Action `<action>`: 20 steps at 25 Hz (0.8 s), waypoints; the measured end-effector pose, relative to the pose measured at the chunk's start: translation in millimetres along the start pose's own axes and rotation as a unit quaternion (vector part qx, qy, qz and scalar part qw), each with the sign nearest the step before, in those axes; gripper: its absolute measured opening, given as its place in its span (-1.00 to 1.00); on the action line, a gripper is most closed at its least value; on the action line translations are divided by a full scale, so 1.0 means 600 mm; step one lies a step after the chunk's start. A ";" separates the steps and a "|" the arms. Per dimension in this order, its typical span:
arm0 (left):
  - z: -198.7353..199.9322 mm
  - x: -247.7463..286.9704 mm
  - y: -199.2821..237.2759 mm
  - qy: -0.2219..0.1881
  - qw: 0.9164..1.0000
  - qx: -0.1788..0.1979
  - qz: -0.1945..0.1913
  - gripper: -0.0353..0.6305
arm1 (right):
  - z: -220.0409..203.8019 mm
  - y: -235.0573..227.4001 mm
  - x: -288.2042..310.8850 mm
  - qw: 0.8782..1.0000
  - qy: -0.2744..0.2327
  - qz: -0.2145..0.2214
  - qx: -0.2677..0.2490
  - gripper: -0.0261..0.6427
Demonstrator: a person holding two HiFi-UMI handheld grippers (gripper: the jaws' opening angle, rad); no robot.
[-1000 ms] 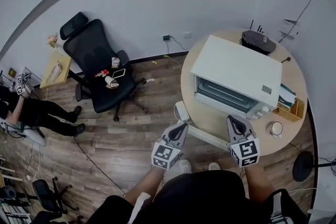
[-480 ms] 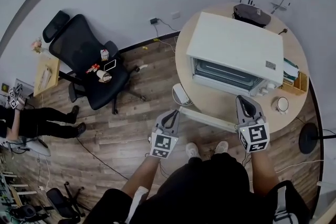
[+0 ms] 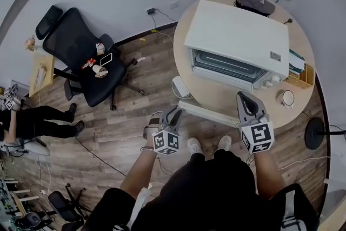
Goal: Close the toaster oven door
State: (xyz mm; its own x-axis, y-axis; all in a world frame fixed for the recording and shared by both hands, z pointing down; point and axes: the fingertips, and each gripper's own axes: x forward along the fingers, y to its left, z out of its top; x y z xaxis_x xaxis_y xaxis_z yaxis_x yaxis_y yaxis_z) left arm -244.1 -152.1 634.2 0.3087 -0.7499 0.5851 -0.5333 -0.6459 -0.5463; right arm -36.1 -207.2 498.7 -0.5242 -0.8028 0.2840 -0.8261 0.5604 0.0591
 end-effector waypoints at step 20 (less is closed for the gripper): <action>-0.025 0.054 -0.032 0.072 0.968 0.240 0.026 -0.74 | -0.019 -0.020 -0.038 1.000 0.012 0.014 -0.002 -0.94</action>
State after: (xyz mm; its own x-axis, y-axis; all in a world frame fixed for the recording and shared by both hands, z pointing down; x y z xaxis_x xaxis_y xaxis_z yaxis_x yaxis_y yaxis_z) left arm -235.6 -162.1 672.5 0.1594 -0.7772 0.6087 -0.1077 -0.6266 -0.7719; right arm -11.9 -193.3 502.3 -0.5424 -0.7818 0.3076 -0.8102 0.5836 0.0547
